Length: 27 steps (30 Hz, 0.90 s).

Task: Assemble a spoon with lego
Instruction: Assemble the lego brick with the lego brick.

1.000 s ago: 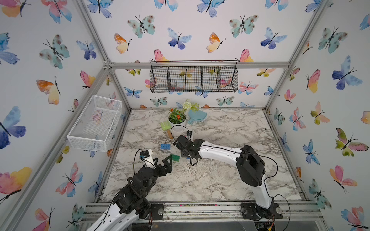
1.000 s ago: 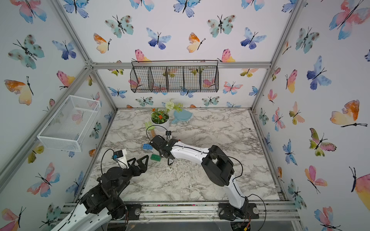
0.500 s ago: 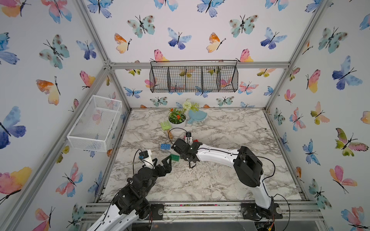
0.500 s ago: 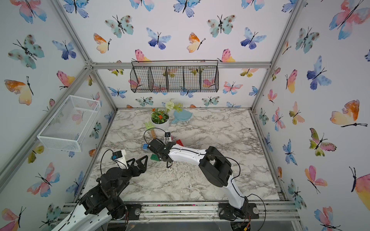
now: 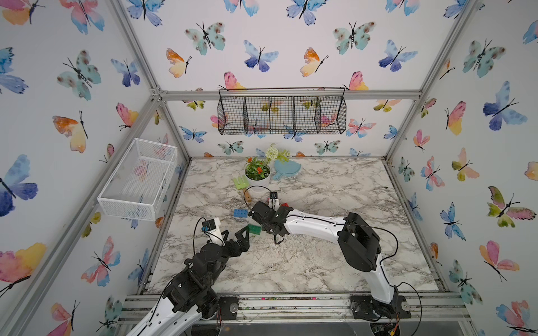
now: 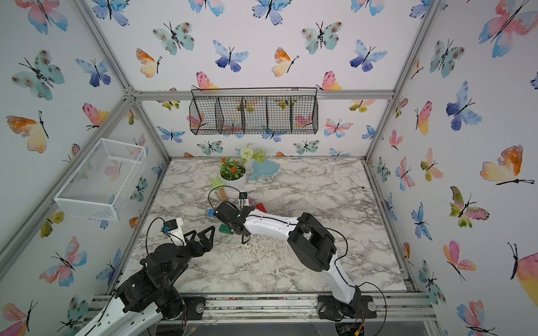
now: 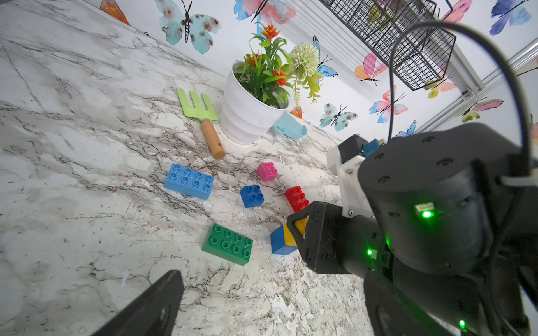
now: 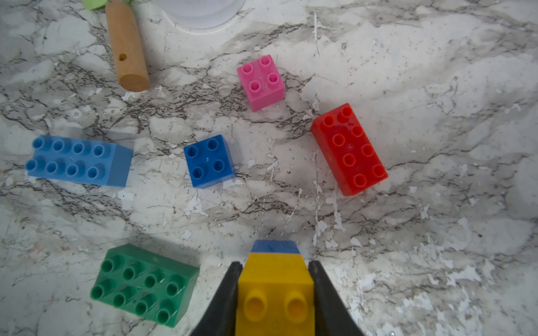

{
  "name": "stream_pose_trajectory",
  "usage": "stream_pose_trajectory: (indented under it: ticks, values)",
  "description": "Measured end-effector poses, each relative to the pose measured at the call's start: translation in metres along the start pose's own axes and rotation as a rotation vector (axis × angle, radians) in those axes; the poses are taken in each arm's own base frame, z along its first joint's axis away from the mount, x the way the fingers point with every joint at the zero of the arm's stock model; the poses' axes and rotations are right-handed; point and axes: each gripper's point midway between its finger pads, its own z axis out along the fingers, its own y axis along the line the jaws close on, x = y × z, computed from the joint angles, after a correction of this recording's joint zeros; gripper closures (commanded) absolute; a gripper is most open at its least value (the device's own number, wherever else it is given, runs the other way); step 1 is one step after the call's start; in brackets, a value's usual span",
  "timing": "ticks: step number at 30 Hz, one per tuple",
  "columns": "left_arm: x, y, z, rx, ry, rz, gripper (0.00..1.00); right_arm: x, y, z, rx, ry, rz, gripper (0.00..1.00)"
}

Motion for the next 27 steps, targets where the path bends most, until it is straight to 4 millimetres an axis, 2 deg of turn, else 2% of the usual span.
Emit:
stream_pose_trajectory:
  ticks: [11,15,20,24,27]
  values:
    - [0.001,-0.001,0.0,0.003,0.005,-0.025,0.02,-0.004,0.006,-0.008,-0.025,0.027,-0.019,0.43]
    - [0.0,-0.003,0.0,0.005,0.012,-0.035,0.02,-0.009,0.011,-0.012,-0.043,0.025,-0.022,0.34]
    - [-0.003,-0.004,-0.001,0.007,0.008,-0.05,0.02,-0.011,0.013,-0.017,-0.063,0.029,-0.029,0.26]
    - [-0.002,-0.003,-0.001,-0.005,0.016,-0.059,0.02,-0.023,0.007,-0.041,-0.108,-0.002,-0.035,0.11]
    - [-0.002,-0.003,0.001,-0.05,0.058,-0.045,0.02,-0.043,-0.009,-0.075,-0.156,-0.047,-0.025,0.03]
